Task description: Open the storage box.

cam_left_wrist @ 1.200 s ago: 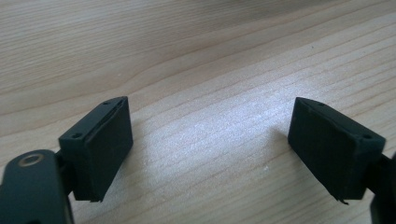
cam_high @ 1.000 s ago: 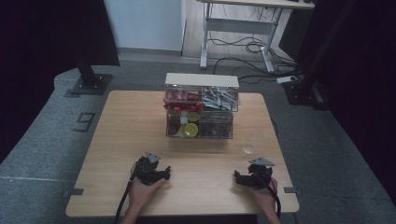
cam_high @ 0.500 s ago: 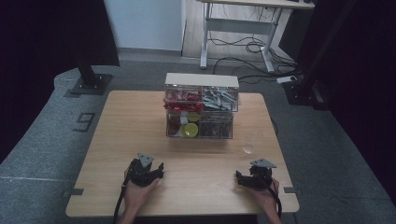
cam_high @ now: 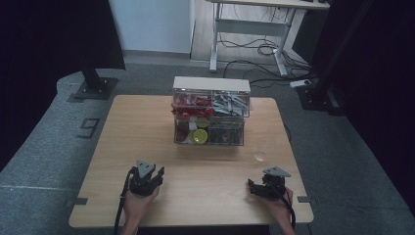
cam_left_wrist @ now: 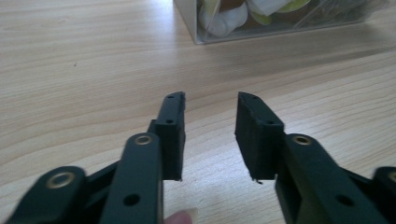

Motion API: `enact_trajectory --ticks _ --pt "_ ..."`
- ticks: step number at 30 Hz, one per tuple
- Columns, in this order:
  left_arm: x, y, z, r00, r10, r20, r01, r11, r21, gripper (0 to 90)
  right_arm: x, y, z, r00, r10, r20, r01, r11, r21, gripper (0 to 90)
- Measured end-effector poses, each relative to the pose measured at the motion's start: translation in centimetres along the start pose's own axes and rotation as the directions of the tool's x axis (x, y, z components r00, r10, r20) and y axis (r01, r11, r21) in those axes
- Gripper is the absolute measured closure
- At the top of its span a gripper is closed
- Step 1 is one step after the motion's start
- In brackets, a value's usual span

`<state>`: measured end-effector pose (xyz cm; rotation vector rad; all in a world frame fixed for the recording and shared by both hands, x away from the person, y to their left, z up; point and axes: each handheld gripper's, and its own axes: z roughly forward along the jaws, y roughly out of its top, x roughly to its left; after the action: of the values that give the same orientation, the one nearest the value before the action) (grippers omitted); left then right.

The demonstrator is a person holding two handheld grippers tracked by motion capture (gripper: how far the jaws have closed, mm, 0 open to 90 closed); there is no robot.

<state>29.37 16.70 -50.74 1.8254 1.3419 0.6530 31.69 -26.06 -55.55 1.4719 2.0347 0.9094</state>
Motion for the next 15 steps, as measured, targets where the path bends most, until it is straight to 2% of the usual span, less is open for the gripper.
enact_trajectory --ticks 9,15 --pt "-0.3 0.43 -0.58 0.9994 -0.007 0.034 0.008 0.9995 -0.03 81.0 0.0 -0.01 -0.01 1.0 -0.001 -0.001 0.001 1.0 -0.002 13.6" --pt "-0.41 0.77 -0.96 0.9981 -0.011 0.061 0.014 0.9989 -0.044 87.9 0.03 -0.02 -0.02 1.0 -0.001 0.0 0.001 1.0 -0.002 13.9"
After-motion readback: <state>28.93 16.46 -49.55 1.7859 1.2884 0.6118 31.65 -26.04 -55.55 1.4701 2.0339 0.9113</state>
